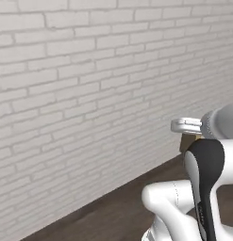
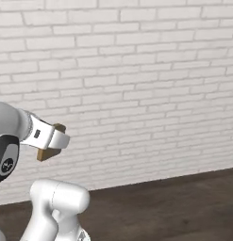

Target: Start the toaster. Once the lever pops up, take the bread to the plate on the dining counter.

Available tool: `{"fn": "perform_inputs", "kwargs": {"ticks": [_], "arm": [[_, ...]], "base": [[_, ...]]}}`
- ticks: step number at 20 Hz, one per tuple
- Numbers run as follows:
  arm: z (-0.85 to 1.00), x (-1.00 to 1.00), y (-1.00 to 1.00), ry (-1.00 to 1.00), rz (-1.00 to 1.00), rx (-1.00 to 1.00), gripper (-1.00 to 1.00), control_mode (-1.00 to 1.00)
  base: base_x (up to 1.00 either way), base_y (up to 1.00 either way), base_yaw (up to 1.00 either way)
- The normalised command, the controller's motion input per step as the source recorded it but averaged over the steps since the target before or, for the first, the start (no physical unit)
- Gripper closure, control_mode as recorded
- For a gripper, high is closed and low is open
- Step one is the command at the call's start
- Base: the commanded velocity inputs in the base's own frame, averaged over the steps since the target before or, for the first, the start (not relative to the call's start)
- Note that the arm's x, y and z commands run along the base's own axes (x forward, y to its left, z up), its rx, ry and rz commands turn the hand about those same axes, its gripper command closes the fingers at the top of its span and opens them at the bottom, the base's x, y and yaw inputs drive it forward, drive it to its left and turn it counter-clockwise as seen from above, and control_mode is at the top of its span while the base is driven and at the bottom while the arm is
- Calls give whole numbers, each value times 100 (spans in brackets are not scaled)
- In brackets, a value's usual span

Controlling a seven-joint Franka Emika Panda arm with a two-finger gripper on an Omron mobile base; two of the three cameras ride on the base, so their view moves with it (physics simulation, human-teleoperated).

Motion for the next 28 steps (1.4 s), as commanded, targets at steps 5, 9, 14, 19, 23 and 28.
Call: {"fn": "perform_inputs", "kwargs": {"ticks": [5, 9, 14, 19, 23, 28], "arm": [[0, 0, 0, 0, 0, 0, 100, 100], [0, 0, 0, 0, 0, 0, 100, 100], [0, 0, 0, 0, 0, 0, 100, 100], [0, 0, 0, 0, 0, 0, 100, 100], [0, 0, 0, 0, 0, 0, 100, 100], [0, 0, 0, 0, 0, 0, 100, 100]], "base": [[31, -20, -69], [23, -17, -72], [28, -10, -71], [36, -1, -69], [49, 0, -65], [60, 1, -62]]}}
